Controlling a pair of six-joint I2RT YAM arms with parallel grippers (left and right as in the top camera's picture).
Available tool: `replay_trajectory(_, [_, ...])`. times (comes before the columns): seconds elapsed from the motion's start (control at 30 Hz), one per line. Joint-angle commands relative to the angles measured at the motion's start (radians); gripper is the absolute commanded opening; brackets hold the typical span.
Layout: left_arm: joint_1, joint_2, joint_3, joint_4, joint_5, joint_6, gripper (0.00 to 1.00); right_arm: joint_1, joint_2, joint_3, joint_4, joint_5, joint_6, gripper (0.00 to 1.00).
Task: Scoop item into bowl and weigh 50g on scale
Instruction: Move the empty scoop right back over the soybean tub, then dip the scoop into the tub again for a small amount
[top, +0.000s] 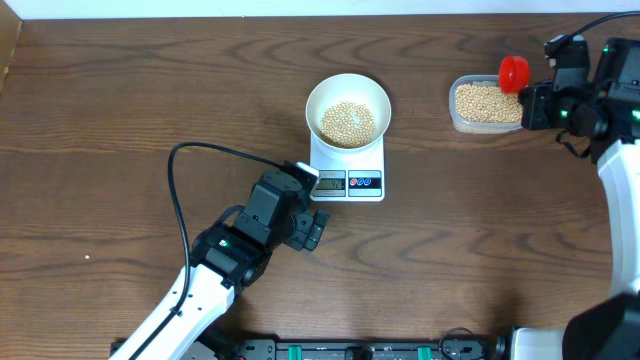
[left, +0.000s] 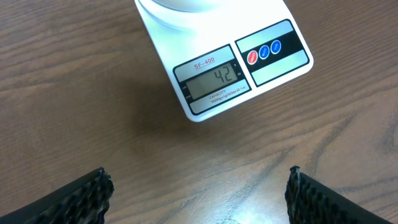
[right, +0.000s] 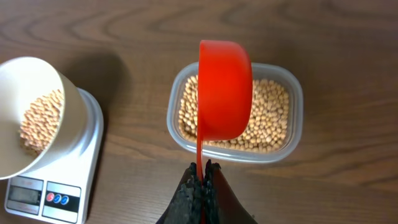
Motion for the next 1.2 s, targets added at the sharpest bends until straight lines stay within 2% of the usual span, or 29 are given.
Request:
replay_trajectory(0.0, [-0.003,0.004,0.018,0.002,-0.006,-0.005,0.91,0.0,0.042,0.011,-0.004,-0.002,0.009,0.01])
replay_trajectory(0.5, [-0.003,0.004,0.018,0.002,-0.006,-0.004,0.91,0.007,0.169,0.011,0.005,0.011,0.008,0.01])
replay_trajectory(0.93, [-0.003,0.004,0.018,0.002,-0.006,-0.005,0.91,0.109,0.183,0.011,0.004,0.391,0.009,0.02])
replay_trajectory(1.17, [-0.003,0.004,0.018,0.002,-0.006,-0.004,0.91,0.16,0.222,0.01,0.03,0.514,-0.02,0.01])
